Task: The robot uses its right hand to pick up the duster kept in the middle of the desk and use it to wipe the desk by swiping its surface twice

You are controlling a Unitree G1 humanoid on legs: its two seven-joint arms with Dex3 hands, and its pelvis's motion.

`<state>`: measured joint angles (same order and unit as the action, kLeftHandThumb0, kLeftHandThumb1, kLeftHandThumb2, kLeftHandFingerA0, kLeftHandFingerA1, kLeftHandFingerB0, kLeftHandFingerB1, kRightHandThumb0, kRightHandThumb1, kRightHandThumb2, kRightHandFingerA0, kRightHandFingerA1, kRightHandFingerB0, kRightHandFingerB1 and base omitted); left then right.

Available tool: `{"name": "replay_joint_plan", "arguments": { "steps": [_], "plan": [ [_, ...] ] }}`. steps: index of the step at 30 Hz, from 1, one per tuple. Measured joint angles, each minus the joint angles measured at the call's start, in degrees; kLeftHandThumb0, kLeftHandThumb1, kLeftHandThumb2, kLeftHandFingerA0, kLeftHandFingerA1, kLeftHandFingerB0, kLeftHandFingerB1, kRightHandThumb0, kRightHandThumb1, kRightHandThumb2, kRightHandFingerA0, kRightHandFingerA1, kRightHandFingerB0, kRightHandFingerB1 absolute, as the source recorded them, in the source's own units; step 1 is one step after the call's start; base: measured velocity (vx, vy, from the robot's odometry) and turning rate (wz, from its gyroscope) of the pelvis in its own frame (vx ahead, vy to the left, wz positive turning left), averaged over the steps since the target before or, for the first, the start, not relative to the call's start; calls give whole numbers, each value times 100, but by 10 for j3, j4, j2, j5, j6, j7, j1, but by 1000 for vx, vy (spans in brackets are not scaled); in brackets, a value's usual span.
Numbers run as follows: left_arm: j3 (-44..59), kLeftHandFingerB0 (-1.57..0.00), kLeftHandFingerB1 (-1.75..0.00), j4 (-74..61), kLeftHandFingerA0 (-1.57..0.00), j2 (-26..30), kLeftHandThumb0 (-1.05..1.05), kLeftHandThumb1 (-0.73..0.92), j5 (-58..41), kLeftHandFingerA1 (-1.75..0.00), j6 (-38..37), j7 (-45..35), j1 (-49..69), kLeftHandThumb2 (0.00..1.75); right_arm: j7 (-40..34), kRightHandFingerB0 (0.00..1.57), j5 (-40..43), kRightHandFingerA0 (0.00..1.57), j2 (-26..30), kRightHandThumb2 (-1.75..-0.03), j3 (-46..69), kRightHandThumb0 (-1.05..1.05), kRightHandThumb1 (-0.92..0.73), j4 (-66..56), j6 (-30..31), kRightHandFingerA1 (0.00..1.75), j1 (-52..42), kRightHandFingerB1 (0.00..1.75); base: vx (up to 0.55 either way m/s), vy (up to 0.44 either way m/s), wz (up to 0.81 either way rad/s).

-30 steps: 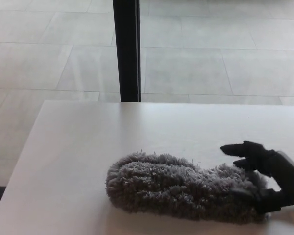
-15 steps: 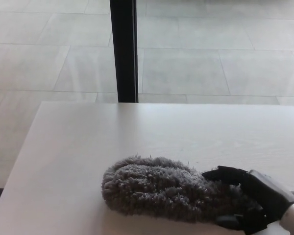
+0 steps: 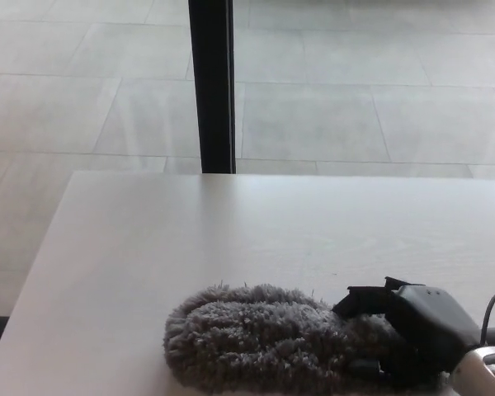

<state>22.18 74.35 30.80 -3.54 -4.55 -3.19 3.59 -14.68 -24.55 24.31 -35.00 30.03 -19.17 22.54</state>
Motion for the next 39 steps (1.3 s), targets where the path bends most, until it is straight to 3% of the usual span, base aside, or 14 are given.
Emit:
{"name": "replay_joint_plan", "arguments": {
  "steps": [8, 9, 17, 22, 27, 28, 31, 32, 35, 39],
  "plan": [
    [-3, -58, -48, 0, -71, 0, -49, 64, 0, -58, 0, 0, -3, 60, -98, 84, -42, 76, -17, -61, -47, -38, -64, 33, 0, 167, 14, 75, 0, 0, 0],
    [-3, -64, -50, 0, -72, 0, -50, 63, 0, -59, 0, 0, -4, 59, -107, 82, -45, 78, -18, -60, -52, -39, -66, 37, 0, 161, 16, 77, 0, 0, 0],
    [-7, -67, -51, 0, -73, 0, -51, 65, 1, -64, 0, -3, -8, 59, -214, 79, -88, 72, -30, -64, -100, -42, -68, 79, 2, 153, 30, 76, 0, 0, 0],
    [-11, -66, -52, 0, -68, 0, -50, 65, 1, -67, 0, -4, -11, 59, -274, 85, -109, 72, -38, -59, -126, -41, -64, 102, 5, 162, 36, 74, 0, 0, 0],
    [-15, -63, -52, 0, -72, 0, -48, 66, 1, -65, 0, -6, -13, 59, -334, 80, -134, 72, -45, -56, -162, -38, -66, 118, 11, 174, 47, 92, 0, 0, 0],
    [-15, -69, -53, 0, -78, 0, -50, 65, 1, -72, 0, -6, -14, 59, -346, 78, -140, 108, -47, -92, -170, -40, -47, 120, 12, 131, 49, 92, 0, 0, 0],
    [-18, -67, -51, 0, -73, 0, -52, 65, 2, -68, 0, -6, -15, 59, -373, 80, -157, 114, -53, -91, -194, -40, -44, 121, 13, 133, 58, 88, 0, 0, 0],
    [-20, -67, -52, 0, -74, 0, -52, 65, 2, -68, 0, -6, -16, 59, -382, 84, -163, 85, -56, -59, -202, -38, -62, 121, 13, 175, 61, 88, 0, 0, 0],
    [-25, -64, -49, 0, -70, 0, -52, 64, 2, -62, 0, -7, -17, 59, -405, 90, -181, 86, -65, -62, -227, -43, -62, 121, 13, 175, 68, 79, 0, 0, 0],
    [-28, -64, -50, 0, -71, 0, -52, 64, 2, -66, 0, -8, -19, 59, -433, 92, -203, 90, -81, -61, -260, -45, -58, 128, 12, 174, 83, 78, 0, 0, 0]
  ]
}}
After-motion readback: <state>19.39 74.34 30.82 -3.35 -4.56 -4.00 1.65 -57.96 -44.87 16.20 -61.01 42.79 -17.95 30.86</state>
